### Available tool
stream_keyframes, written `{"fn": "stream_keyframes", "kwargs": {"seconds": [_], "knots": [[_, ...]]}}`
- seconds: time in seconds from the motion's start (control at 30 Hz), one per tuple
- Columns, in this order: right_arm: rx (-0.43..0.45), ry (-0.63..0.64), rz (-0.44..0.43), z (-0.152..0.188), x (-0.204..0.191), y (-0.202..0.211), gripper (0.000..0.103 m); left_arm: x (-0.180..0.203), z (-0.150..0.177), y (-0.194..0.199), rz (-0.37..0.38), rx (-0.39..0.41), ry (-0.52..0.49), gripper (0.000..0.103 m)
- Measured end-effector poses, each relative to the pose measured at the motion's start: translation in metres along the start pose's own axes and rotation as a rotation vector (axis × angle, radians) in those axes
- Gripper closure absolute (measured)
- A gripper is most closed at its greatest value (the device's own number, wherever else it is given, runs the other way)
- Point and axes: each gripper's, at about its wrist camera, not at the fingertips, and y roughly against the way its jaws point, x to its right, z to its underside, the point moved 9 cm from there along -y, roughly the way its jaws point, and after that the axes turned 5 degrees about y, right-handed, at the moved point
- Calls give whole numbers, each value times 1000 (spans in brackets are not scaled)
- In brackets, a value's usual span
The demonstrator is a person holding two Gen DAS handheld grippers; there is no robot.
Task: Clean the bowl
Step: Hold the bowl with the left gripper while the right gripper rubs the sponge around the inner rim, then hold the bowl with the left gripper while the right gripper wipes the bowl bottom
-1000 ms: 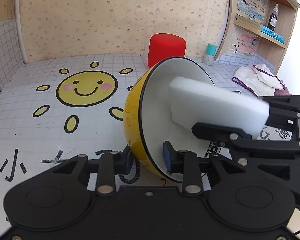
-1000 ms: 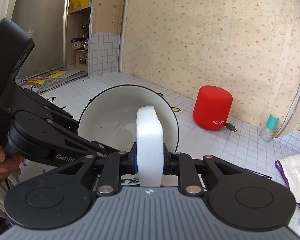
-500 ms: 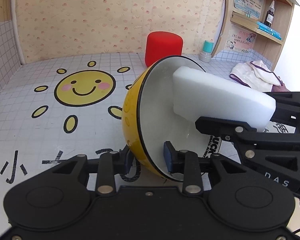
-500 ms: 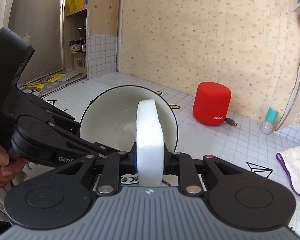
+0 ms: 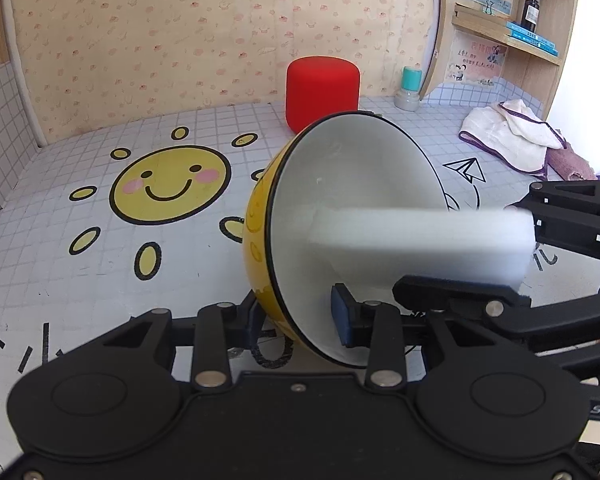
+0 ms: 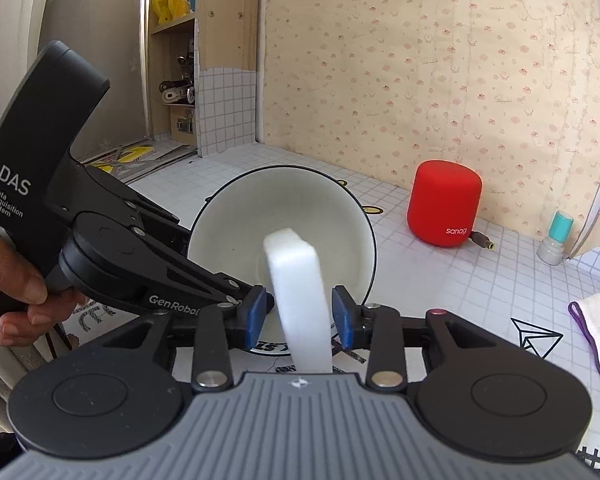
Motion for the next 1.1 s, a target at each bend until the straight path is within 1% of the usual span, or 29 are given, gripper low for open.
{"fn": "stream_keyframes", "kwargs": {"seconds": [0.03, 0.1, 0.13, 0.27, 0.3, 0.33, 0.37, 0.4, 0.43, 0.5, 0.53, 0.57, 0.6, 0.67, 0.7, 0.77, 0.8, 0.87, 0.93, 1.07, 1.1], "knots": [[2, -1, 2, 0, 0, 0, 63, 0, 0, 0, -1, 1, 0, 64], [11, -4, 6, -1, 2, 1, 63, -1, 1, 0, -15, 4, 2, 59], [15, -4, 7, -1, 2, 2, 63, -2, 1, 0, -24, 5, 3, 54], [48, 5, 20, -3, 3, 9, 64, -5, 1, 0, -26, 4, 11, 53], [56, 5, 22, -3, 4, 10, 66, -5, 0, 0, -29, 4, 11, 53], [61, 0, 18, -4, 4, 11, 74, -5, 0, -1, -30, 4, 12, 53], [66, -6, 15, -4, 5, 12, 79, -5, 1, -1, -30, 4, 19, 53], [69, -20, 3, -4, 6, 12, 80, -6, 1, -1, -28, 5, 33, 53], [67, -30, -7, -4, 7, 11, 81, -7, 2, 0, -20, 9, 66, 54], [60, -38, -4, -1, 9, 9, 81, -8, 4, 3, 20, 20, 139, 54], [59, -47, 8, 0, 12, 8, 81, -6, 7, 5, 49, 25, 189, 53], [55, -57, 2, 2, 13, 8, 81, -5, 10, 7, 75, 31, 238, 49], [51, -67, -4, 4, 14, 7, 81, -5, 12, 7, 80, 41, 280, 49], [39, -67, -1, 7, 15, 5, 81, -5, 14, 7, 66, 64, 339, 49], [32, -68, -2, 8, 15, 4, 81, -7, 14, 6, 47, 78, 369, 49], [21, -63, 0, 11, 15, 3, 81, -8, 13, 3, 9, 96, 391, 49], [15, -57, -2, 12, 14, 2, 81, -7, 13, 2, -9, 101, 391, 50], [7, -46, -7, 14, 12, 2, 81, -10, 12, 0, -46, 109, 405, 59], [8, -48, -9, 14, 12, 2, 81, -15, 11, -1, -57, 111, 403, 64], [29, -64, -14, 8, 17, 4, 81, -17, 8, -3, -45, 79, 300, 65], [35, -65, -16, 5, 17, 5, 81, -15, 5, -2, -48, 69, 250, 65]]}}
